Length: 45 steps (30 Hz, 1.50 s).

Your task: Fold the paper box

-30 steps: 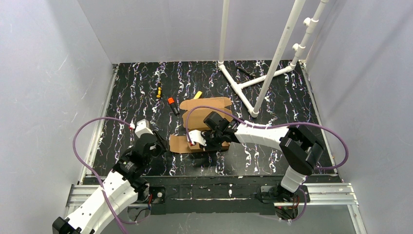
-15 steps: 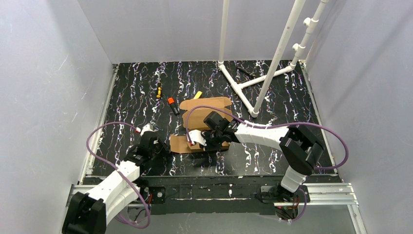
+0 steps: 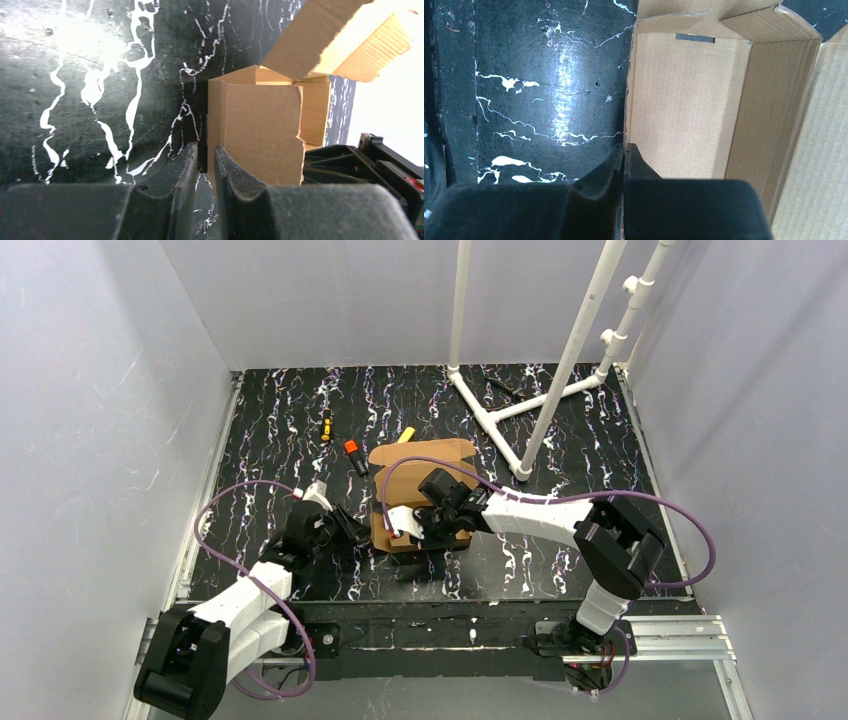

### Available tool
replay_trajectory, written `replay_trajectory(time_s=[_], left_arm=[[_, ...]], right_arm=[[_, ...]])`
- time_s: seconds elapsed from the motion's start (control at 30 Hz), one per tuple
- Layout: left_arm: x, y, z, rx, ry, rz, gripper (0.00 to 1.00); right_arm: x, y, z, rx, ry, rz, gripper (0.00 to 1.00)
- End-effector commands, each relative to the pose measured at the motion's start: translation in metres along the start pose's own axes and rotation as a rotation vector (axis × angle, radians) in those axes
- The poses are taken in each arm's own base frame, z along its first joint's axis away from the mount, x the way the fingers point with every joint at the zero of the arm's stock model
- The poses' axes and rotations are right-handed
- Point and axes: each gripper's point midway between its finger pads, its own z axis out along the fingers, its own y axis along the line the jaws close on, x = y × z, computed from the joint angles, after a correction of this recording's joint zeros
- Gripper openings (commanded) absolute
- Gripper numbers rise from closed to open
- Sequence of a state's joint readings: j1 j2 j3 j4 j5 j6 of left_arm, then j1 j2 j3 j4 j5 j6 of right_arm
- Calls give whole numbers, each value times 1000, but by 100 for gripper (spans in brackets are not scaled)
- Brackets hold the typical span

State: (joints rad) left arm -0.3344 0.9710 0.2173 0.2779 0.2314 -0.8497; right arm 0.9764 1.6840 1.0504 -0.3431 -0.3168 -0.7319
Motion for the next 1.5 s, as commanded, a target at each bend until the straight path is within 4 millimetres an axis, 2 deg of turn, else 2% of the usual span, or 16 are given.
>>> replay_trajectory(time_s=[0.0,0.37,0.8,1.07,1.3,1.47], left_arm=[[4,-14,1,95,26,-3,19],[9,-29,7,148,101,-25,28],[5,-44,3,202,108,-42,37],[3,-54,3,237,124,-39,40],[7,-49,9,211,154,-57,41],[6,-52,13,207,171,-72,40]], right_arm=[[-3,0,1,-8,-16,12,6],[-2,1,2,-12,-13,15,6],[-1,1,3,-18,-9,18,5],[-1,1,4,-20,-8,18,5],[-1,2,4,-23,-7,18,5],[-1,2,5,-26,-7,20,5]])
